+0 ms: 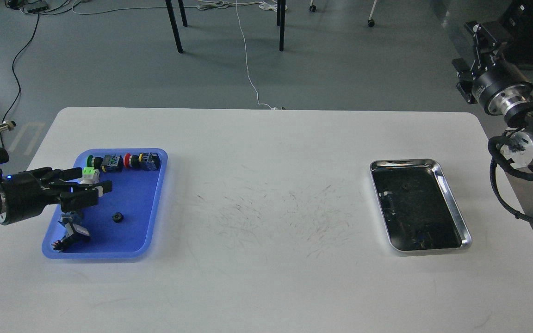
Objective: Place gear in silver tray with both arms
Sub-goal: 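Move the left gripper down into the blue tray over the gears, then close the left gripper on a small black gear in the blue tray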
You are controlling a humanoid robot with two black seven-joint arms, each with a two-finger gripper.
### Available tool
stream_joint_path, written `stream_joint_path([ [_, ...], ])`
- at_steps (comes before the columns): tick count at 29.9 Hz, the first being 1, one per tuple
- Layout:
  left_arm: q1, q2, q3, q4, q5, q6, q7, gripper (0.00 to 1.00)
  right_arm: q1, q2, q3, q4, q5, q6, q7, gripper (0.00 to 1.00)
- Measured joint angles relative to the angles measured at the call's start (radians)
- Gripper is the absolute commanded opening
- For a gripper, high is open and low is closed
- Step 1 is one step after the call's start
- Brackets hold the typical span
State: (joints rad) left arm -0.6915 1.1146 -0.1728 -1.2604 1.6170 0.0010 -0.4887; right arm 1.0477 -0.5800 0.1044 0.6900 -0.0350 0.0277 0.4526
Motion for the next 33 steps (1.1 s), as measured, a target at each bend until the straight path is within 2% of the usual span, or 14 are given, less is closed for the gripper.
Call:
stream_joint_path([
  [6,0.007,-0.045,0.008,0.001,0.19,0.16,0.0,0.98,0.0,-0.005,-0.001,0.0,0.0,0.001,0.0,0.87],
  [9,0.008,-0.058,0.009,0.018,0.256,0.201,0.0,0.98,0.0,-0.006,-0.001,-0.001,0.0,0.001,0.0,0.87],
  [15,0.011,-0.066,0.011,0.046,0.309,0.213,0.0,0.96,0.003,-0.006,-0.004,-0.001,-0.002,0.001,0.0,0.87],
  [23,0.051,-0.103,0.039,0.095,0.342,0.268,0.0,0.88,0.007,-0.006,-0.006,-0.002,-0.005,0.0,0.0,0.87],
  [26,0.067,-0.121,0.041,0.117,0.339,0.275,0.0,0.83,0.007,-0.006,-0.006,-0.003,-0.007,-0.001,0.0,0.87],
  [33,0.08,-0.166,0.041,0.161,0.328,0.278,0.0,0.79,0.008,-0.005,-0.009,-0.003,-0.013,-0.002,0.0,0.87],
])
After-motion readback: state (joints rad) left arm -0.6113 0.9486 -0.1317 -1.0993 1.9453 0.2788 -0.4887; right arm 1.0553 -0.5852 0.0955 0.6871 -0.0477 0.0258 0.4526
